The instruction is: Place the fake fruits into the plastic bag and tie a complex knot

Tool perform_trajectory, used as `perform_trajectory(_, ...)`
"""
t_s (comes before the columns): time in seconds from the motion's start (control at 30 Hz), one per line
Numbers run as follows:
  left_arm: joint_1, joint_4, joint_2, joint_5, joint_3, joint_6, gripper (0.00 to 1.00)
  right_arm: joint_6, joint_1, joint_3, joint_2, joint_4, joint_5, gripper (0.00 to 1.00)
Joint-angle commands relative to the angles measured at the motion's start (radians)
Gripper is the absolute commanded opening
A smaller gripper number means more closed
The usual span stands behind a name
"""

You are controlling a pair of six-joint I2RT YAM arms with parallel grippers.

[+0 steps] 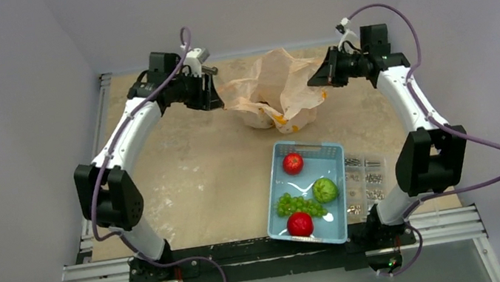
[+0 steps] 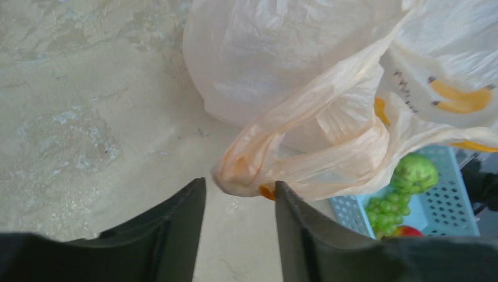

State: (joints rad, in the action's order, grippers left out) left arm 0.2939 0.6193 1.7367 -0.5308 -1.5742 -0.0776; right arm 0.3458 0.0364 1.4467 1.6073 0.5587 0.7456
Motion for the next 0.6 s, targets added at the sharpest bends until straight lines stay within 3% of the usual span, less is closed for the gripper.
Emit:
perform_trajectory(0.0, -0.078, -0.056, -0.149, -0.133, -0.052, 0.008, 0.67, 0.002, -0.009, 0.017, -0.021, -0.049, 0.035, 0.00)
perform_trajectory(0.07, -0.081, -0.087, -0.204, -0.191, -0.076, 0.026, 0.93, 0.016, -0.014, 0.026, -0.017, -0.057, 0.040, 0.00)
perform_trajectory(0.1, -0.078, -0.120, -0.226, -0.225, -0.075, 0.042, 0.99, 0.024, -0.016, 0.029, -0.013, -0.064, 0.042, 0.00)
perform_trajectory(0.17, -0.055, -0.159, -0.289, -0.258, -0.069, 0.112, 1.00, 0.050, -0.018, 0.026, -0.008, -0.082, 0.052, 0.00)
perform_trajectory(0.27, 0.033, -0.061, -0.323, -0.285, -0.110, 0.339, 1.00, 0.104, -0.018, 0.014, -0.002, -0.113, 0.063, 0.00)
perform_trajectory(0.4, 0.256, 0.159, -0.313, -0.313, -0.131, 0.711, 0.99, 0.178, -0.018, -0.016, 0.004, -0.171, 0.068, 0.00)
perform_trajectory(0.57, 0.513, 0.313, -0.172, -0.226, -0.122, 0.979, 0.88, 0.224, -0.018, -0.035, 0.027, -0.205, 0.069, 0.00)
